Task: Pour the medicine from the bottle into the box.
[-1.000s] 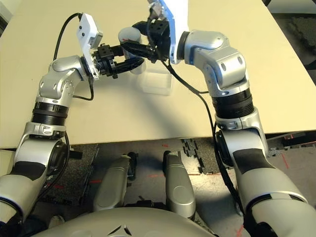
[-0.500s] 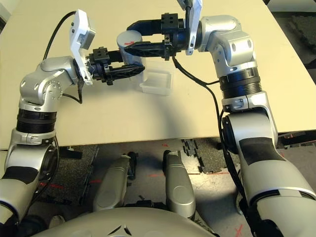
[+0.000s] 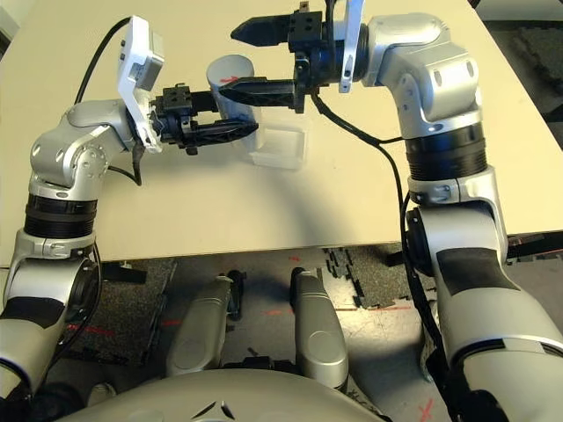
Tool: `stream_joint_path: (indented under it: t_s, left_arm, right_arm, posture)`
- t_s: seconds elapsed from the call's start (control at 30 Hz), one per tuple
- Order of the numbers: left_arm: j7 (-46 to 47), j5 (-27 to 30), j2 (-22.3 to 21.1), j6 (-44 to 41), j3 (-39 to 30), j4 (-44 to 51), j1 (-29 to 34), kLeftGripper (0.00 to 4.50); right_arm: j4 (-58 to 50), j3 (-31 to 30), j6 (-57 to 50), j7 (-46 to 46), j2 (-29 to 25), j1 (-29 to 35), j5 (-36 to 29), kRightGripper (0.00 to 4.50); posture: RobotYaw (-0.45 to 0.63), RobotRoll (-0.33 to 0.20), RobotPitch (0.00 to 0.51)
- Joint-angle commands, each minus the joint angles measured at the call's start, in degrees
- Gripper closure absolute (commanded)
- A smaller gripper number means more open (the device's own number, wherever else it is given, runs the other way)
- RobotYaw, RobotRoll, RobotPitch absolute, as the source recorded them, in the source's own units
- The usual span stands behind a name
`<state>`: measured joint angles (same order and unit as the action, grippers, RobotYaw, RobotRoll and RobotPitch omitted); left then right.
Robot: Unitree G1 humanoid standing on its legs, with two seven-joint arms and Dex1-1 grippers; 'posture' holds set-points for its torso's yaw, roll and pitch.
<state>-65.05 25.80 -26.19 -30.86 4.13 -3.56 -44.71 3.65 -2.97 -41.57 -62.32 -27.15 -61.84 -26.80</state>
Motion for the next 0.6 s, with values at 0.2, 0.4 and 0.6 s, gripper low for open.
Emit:
stream_joint_path:
  t_s: [0.2, 0.4, 0.6]
  left_arm:
    - [-2.2, -1.4, 0.0, 4.2, 1.9, -4.8, -1.3, 2.04]
    - [-2.6, -2.2, -0.2, 5.7, 2.3, -6.3, -2.0, 2.04]
    - [-2.5, -2.5, -0.2, 6.2, 2.4, -6.4, -2.4, 2.04]
  right_arm:
    - [-9.4, 3.0, -9.6, 8.1, 2.6, 2.8, -7.5, 0.00]
    - [-9.9, 0.8, -8.5, 9.3, 3.0, 4.4, -7.1, 0.00]
    - [-8.3, -1.3, -5.6, 9.4, 2.9, 5.6, -4.8, 0.00]
  posture:
    - [0.03, 0.000, 0.216]
    - [0.04, 0.000, 0.215]
    - [0.04, 0.000, 0.216]
